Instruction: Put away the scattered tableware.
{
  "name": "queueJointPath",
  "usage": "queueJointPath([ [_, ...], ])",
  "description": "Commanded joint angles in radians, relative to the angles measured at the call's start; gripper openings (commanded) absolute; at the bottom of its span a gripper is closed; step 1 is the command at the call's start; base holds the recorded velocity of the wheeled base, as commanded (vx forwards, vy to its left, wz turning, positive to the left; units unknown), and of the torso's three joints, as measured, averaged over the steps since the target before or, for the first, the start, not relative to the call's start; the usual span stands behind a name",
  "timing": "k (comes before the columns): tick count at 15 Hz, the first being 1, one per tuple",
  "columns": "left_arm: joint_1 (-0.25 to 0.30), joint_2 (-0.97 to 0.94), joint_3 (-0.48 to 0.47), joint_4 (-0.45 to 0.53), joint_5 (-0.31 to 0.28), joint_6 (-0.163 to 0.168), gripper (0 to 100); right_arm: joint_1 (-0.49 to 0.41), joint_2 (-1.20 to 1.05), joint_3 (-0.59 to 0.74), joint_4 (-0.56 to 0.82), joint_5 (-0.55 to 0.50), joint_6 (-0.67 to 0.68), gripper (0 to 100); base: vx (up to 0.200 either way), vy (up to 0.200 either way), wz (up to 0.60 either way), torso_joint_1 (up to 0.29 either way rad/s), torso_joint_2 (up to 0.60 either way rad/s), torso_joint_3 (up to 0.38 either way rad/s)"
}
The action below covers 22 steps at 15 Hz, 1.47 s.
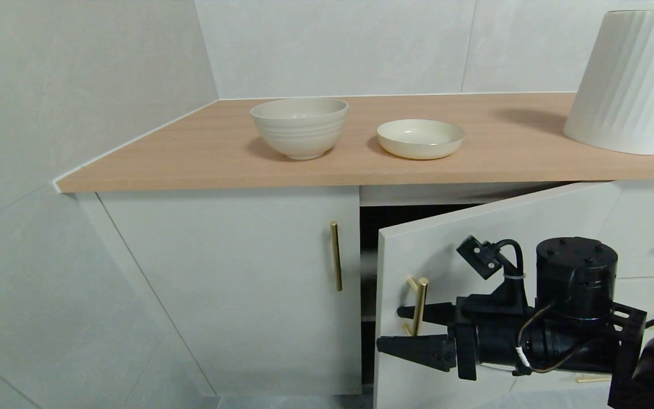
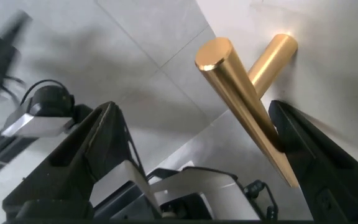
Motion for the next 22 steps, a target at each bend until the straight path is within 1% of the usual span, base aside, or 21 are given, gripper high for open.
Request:
queueJointPath([
  [1, 0.000, 0.422, -0.275, 0.006, -0.204, 0.011, 100, 0.001, -0.051, 0.027, -0.004, 0.000, 0.000, 100, 0.000, 0.000, 0.00, 0.000, 0.00, 0.000],
  [2, 0.000, 0.551, -0.314, 0.000, -0.263, 0.018, 100, 0.001, -0.064, 0.030, -0.004, 0.000, 0.000, 100, 0.000, 0.000, 0.00, 0.000, 0.00, 0.000],
  [3, -0.012, 0.692, -0.343, -0.020, -0.301, 0.027, 100, 0.001, -0.068, 0.030, -0.004, 0.000, 0.001, 100, 0.000, 0.000, 0.00, 0.000, 0.00, 0.000],
  [4, -0.041, 0.784, -0.364, -0.050, -0.306, 0.032, 100, 0.001, -0.068, 0.032, -0.004, 0.000, 0.003, 100, 0.000, 0.000, 0.00, 0.000, 0.00, 0.000],
  [5, -0.135, 0.956, -0.404, -0.151, -0.304, 0.020, 100, 0.001, -0.068, 0.035, -0.004, 0.000, 0.003, 100, 0.000, 0.000, 0.00, 0.000, 0.00, 0.000],
  [6, -0.196, 1.076, -0.415, -0.254, -0.303, 0.004, 100, 0.001, -0.067, 0.035, -0.004, -0.001, 0.003, 100, 0.000, 0.000, 0.00, 0.000, 0.00, 0.000],
  [7, -0.258, 1.180, -0.415, -0.352, -0.303, -0.003, 100, 0.001, -0.067, 0.033, -0.004, -0.001, 0.003, 100, 0.000, 0.000, 0.00, 0.000, 0.00, 0.000],
  [9, -0.360, 1.346, -0.396, -0.530, -0.301, -0.039, 100, 0.001, -0.065, 0.036, -0.004, -0.001, 0.000, 100, 0.000, 0.000, 0.00, 0.000, 0.00, 0.000],
  [10, -0.419, 1.378, -0.373, -0.606, -0.299, -0.066, 100, 0.001, -0.065, 0.036, -0.004, -0.001, -0.002, 100, 0.000, 0.000, 0.00, 0.000, 0.00, 0.000],
  [12, -0.535, 1.387, -0.327, -0.740, -0.301, -0.160, 100, 0.001, -0.064, 0.036, -0.004, -0.001, -0.002, 100, 0.000, 0.000, 0.00, 0.000, 0.00, 0.000],
  [13, -0.565, 1.396, -0.324, -0.766, -0.303, -0.180, 0, 0.001, -0.062, 0.036, -0.004, -0.001, -0.002, 100, 0.000, 0.000, 0.00, 0.000, 0.00, 0.000],
  [14, -0.591, 1.427, -0.332, -0.780, -0.306, -0.183, 0, 0.001, -0.061, 0.036, -0.004, -0.001, -0.002, 100, 0.000, 0.000, 0.00, 0.000, 0.00, 0.000],
  [16, -0.615, 1.487, -0.335, -0.815, -0.307, -0.184, 0, 0.001, -0.059, 0.036, -0.004, -0.001, -0.002, 100, 0.000, 0.000, 0.00, 0.000, 0.00, 0.000],
  [18, -0.630, 1.536, -0.318, -0.910, -0.307, -0.189, 0, 0.001, -0.058, 0.038, -0.004, -0.001, 0.000, 100, 0.000, 0.000, 0.00, 0.000, 0.00, 0.000],
  [19, -0.630, 1.600, -0.323, -1.001, -0.306, -0.190, 0, 0.001, -0.058, 0.038, -0.004, -0.001, 0.000, 100, 0.000, 0.000, 0.00, 0.000, 0.00, 0.000],
  [20, -0.630, 1.600, -0.323, -1.001, -0.306, -0.190, 0, 0.001, -0.058, 0.038, -0.004, -0.001, 0.000, 100, 0.000, 0.000, 0.00, 0.000, 0.00, 0.000],
  [21, -0.630, 1.694, -0.337, -1.105, -0.306, -0.241, 0, 0.001, -0.058, 0.038, -0.004, -0.001, 0.000, 100, 0.000, 0.000, 0.00, 0.000, 0.00, 0.000],
  [22, -0.634, 1.742, -0.341, -1.154, -0.307, -0.287, 0, 0.001, -0.059, 0.038, -0.004, -0.001, 0.000, 100, 0.000, 0.000, 0.00, 0.000, 0.00, 0.000],
])
